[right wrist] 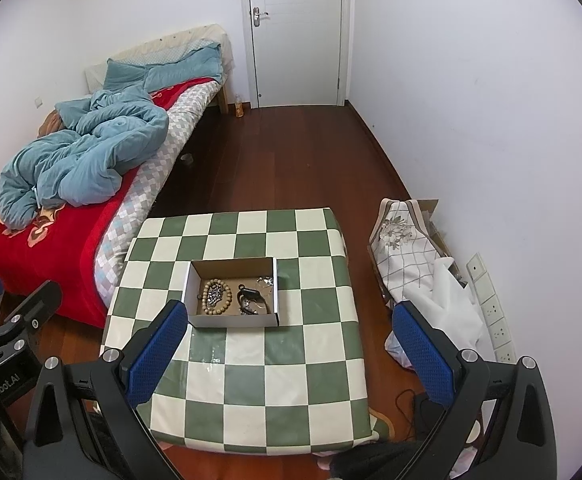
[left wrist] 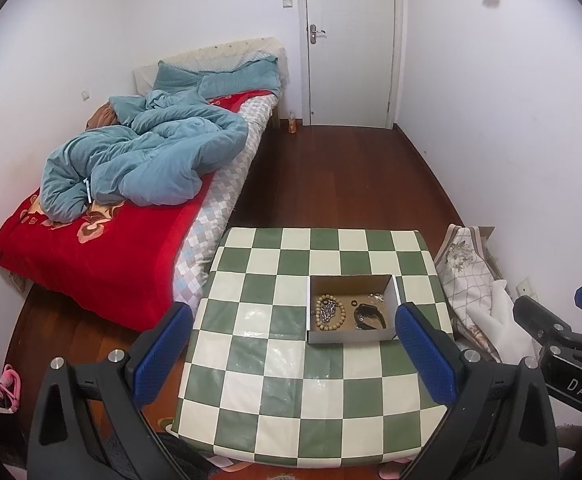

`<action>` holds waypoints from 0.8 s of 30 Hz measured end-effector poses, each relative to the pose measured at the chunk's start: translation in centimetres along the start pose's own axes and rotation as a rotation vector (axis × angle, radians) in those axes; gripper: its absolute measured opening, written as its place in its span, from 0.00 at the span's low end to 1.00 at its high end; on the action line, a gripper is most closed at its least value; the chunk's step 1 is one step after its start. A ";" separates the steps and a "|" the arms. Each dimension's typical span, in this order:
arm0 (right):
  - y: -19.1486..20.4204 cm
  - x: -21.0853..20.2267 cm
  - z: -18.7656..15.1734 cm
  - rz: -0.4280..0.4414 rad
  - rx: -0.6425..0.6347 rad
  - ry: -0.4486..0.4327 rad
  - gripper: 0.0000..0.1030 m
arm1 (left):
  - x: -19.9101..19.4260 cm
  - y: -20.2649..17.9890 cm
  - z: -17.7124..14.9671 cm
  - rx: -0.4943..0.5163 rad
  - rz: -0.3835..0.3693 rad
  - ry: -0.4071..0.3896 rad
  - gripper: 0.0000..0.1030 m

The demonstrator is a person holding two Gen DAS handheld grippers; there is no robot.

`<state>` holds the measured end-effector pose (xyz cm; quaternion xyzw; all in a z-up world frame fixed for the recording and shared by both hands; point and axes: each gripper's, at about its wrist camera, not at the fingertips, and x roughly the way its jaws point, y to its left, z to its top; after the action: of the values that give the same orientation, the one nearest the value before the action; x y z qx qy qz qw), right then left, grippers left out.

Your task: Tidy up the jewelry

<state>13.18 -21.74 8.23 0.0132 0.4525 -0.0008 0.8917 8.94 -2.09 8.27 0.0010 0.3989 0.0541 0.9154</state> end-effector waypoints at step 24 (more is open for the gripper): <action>-0.3 -0.5 0.2 0.000 -0.003 -0.004 1.00 | -0.3 0.0 -0.1 -0.002 0.000 -0.007 1.00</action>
<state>13.02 -22.09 8.73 0.0121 0.4506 -0.0003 0.8927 8.72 -2.10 8.42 0.0001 0.3955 0.0546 0.9168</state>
